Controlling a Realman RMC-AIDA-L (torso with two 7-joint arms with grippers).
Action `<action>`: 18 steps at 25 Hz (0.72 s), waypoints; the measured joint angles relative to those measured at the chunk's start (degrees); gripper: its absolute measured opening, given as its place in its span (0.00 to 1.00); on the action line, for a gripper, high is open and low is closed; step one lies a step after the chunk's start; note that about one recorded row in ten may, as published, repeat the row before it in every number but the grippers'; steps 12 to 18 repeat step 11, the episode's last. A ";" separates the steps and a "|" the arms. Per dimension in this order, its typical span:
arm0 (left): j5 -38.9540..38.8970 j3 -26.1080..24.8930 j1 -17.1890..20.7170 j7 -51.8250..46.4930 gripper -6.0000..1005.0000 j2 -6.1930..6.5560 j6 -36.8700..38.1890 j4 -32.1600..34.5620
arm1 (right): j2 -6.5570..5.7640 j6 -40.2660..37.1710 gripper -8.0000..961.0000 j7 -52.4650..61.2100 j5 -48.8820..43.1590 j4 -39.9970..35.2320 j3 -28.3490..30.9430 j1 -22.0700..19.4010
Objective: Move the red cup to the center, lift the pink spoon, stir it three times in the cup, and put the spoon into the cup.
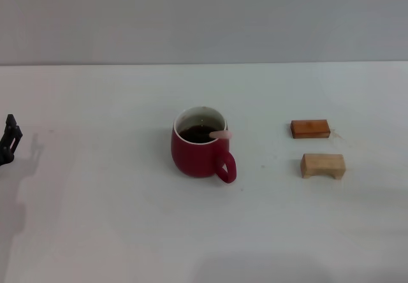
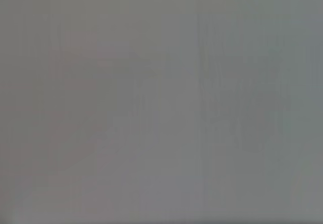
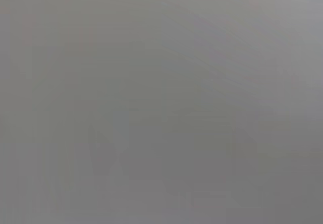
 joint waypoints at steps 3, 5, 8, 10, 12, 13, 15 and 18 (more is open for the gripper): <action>0.07 0.13 0.00 0.02 0.81 -0.05 0.02 -0.10 | -0.20 -0.51 0.56 7.95 0.01 -3.38 0.68 0.87; 0.09 0.15 0.00 0.02 0.81 -0.06 0.02 -0.21 | -0.21 -1.57 0.56 11.77 -0.04 -6.11 1.05 1.74; 0.11 0.20 0.00 0.04 0.81 -0.07 0.11 -0.26 | 0.08 -3.93 0.58 12.52 0.00 -9.73 1.28 2.86; 0.13 0.22 0.00 0.04 0.81 -0.08 0.16 -0.28 | 0.26 -5.46 0.58 12.51 0.05 -11.66 1.34 3.39; 0.14 0.23 0.00 0.04 0.81 -0.09 0.18 -0.31 | 0.30 -5.86 0.58 12.51 0.08 -12.23 1.30 3.60; 0.14 0.23 0.00 0.04 0.81 -0.09 0.18 -0.31 | 0.30 -5.86 0.58 12.51 0.08 -12.23 1.30 3.60; 0.14 0.23 0.00 0.04 0.81 -0.09 0.18 -0.31 | 0.30 -5.86 0.58 12.51 0.08 -12.23 1.30 3.60; 0.14 0.23 0.00 0.04 0.81 -0.09 0.18 -0.31 | 0.30 -5.86 0.58 12.51 0.08 -12.23 1.30 3.60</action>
